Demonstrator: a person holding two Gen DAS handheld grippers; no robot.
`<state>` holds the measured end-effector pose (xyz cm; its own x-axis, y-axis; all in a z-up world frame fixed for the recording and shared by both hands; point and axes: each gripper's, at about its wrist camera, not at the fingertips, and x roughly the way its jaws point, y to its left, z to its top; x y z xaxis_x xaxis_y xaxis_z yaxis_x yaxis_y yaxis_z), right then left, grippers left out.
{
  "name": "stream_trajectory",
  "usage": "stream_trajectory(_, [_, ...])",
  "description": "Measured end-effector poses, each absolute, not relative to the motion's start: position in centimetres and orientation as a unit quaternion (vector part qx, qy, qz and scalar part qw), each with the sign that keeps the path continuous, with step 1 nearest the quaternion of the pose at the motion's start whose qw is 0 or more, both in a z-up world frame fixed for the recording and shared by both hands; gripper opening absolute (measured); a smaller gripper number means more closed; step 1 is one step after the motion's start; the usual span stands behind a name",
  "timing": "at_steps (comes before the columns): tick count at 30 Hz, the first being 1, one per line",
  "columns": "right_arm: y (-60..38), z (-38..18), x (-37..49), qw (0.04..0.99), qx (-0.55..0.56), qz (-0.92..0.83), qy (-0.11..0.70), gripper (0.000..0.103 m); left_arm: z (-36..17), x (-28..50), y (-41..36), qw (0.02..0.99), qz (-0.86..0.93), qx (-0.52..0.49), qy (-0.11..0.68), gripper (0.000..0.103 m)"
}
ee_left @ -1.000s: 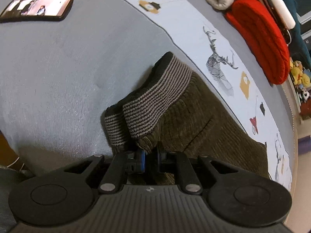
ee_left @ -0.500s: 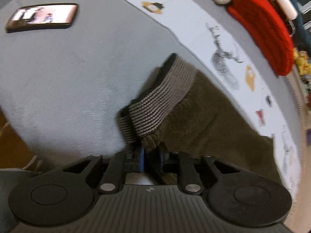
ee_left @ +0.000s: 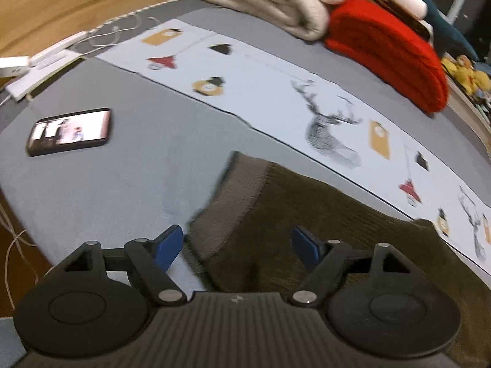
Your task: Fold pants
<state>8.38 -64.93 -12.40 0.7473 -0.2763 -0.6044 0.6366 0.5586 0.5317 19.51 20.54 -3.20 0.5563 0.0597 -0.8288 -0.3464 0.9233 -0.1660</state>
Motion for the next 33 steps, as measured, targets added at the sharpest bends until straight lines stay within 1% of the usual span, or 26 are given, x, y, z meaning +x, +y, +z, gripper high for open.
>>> stream_trajectory(3, [-65.5,-13.3,13.7,0.852,0.366,-0.262,0.268,0.051,-3.5,20.2,19.0,0.866,0.113,-0.152,0.463,0.083])
stream_trajectory(5, [-65.5,-14.5,17.0,0.851,0.337,-0.281,0.288,0.057,-3.9,20.7,18.4,0.862,0.119,-0.147,0.470,0.083])
stream_trajectory(7, [-65.9,-15.5,19.6,0.849,0.316,-0.294,0.304,0.057,-4.2,21.2,18.1,0.858,0.129,-0.141,0.477,0.083])
stream_trajectory(8, [-66.0,-16.0,20.5,0.850,0.306,-0.296,0.310,0.056,-4.5,21.5,18.0,0.856,0.133,-0.139,0.481,0.083])
stream_trajectory(9, [-66.1,-16.5,21.2,0.853,0.293,-0.299,0.313,0.051,-4.6,21.8,18.0,0.854,0.136,-0.138,0.483,0.083])
stream_trajectory(10, [-66.2,-16.9,22.0,0.854,0.278,-0.304,0.319,0.032,-4.9,22.1,18.0,0.852,0.140,-0.139,0.485,0.083])
stream_trajectory(11, [-66.2,-17.3,22.5,0.854,0.263,-0.307,0.327,0.011,-5.0,22.4,17.9,0.850,0.142,-0.139,0.487,0.083])
stream_trajectory(14, [-65.3,-17.1,22.6,0.867,0.213,-0.309,0.329,0.007,-5.6,23.0,17.5,0.847,0.146,-0.136,0.493,0.083])
stream_trajectory(17, [-65.0,-16.2,22.0,0.877,0.188,-0.319,0.308,0.007,-6.2,23.8,17.0,0.844,0.148,-0.129,0.499,0.083])
stream_trajectory(19, [-65.2,-15.9,22.0,0.883,0.193,-0.310,0.295,0.007,-6.3,24.3,16.6,0.845,0.148,-0.130,0.498,0.083])
stream_trajectory(20, [-65.4,-16.1,22.3,0.883,0.194,-0.304,0.300,0.007,-6.4,24.4,16.4,0.845,0.146,-0.131,0.497,0.083])
stream_trajectory(21, [-65.7,-16.8,22.8,0.877,0.195,-0.300,0.321,0.008,-6.4,24.6,16.2,0.846,0.144,-0.132,0.496,0.083])
stream_trajectory(22, [-65.9,-17.5,23.2,0.869,0.192,-0.299,0.345,0.013,-6.4,24.7,15.9,0.847,0.140,-0.134,0.495,0.083])
stream_trajectory(24, [-65.8,-17.4,22.7,0.875,0.170,-0.308,0.334,0.020,-6.3,24.9,15.3,0.849,0.131,-0.135,0.494,0.083])
stream_trajectory(25, [-66.0,-17.0,22.2,0.873,0.174,-0.312,0.331,0.028,-6.1,25.1,14.9,0.851,0.121,-0.131,0.494,0.083])
stream_trajectory(26, [-66.1,-16.6,21.4,0.870,0.187,-0.320,0.326,0.030,-6.0,25.2,14.4,0.854,0.114,-0.126,0.493,0.083])
stream_trajectory(30, [-65.2,-14.1,17.4,0.877,0.205,-0.331,0.282,0.031,-5.0,26.4,10.3,0.868,0.059,-0.104,0.482,0.083])
stream_trajectory(33, [-62.6,-12.5,14.5,0.896,0.216,-0.289,0.258,0.032,-4.7,27.9,5.1,0.874,-0.003,-0.073,0.481,0.084])
